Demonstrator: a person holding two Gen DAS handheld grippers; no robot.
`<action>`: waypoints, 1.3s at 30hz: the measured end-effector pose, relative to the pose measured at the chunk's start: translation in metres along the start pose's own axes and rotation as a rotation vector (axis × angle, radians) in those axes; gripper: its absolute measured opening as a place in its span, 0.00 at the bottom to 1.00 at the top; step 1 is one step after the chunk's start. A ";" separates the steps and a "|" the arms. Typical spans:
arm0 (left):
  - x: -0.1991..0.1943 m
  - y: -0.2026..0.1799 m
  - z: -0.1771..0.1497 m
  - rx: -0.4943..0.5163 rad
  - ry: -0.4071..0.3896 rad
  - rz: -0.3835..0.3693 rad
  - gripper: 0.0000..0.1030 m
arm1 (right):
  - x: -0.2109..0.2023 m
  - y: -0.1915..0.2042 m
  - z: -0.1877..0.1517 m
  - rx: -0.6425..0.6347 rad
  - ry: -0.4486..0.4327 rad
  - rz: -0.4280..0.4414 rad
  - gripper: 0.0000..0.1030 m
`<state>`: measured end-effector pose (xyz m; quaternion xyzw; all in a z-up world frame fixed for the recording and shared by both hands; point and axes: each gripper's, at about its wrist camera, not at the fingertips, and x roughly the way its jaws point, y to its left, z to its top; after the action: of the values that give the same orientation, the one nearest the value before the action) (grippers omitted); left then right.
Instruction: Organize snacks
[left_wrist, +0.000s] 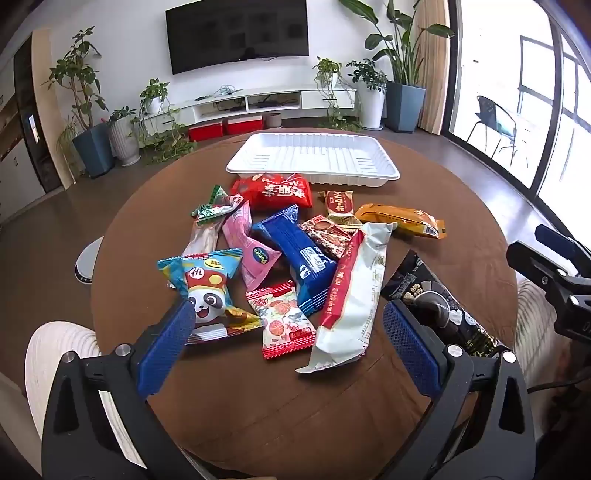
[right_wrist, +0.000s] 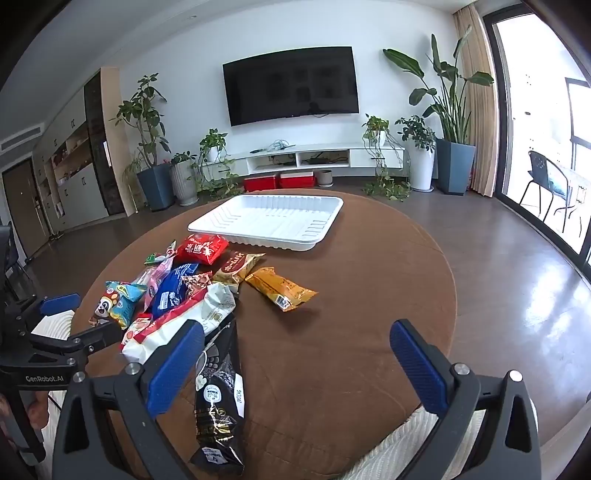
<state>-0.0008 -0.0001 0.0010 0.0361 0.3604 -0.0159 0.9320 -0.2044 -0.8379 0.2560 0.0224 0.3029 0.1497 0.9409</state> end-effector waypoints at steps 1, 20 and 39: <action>-0.001 0.000 0.000 -0.002 -0.002 0.000 1.00 | 0.000 0.000 0.000 0.001 0.001 0.001 1.00; 0.005 0.012 -0.003 -0.032 0.018 -0.007 1.00 | 0.002 0.003 0.000 0.006 0.012 0.004 1.00; 0.009 0.011 -0.005 -0.038 0.018 0.001 1.00 | 0.001 0.004 -0.001 0.003 0.012 0.004 1.00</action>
<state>0.0036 0.0116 -0.0081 0.0187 0.3690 -0.0081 0.9292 -0.2050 -0.8333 0.2554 0.0237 0.3089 0.1511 0.9387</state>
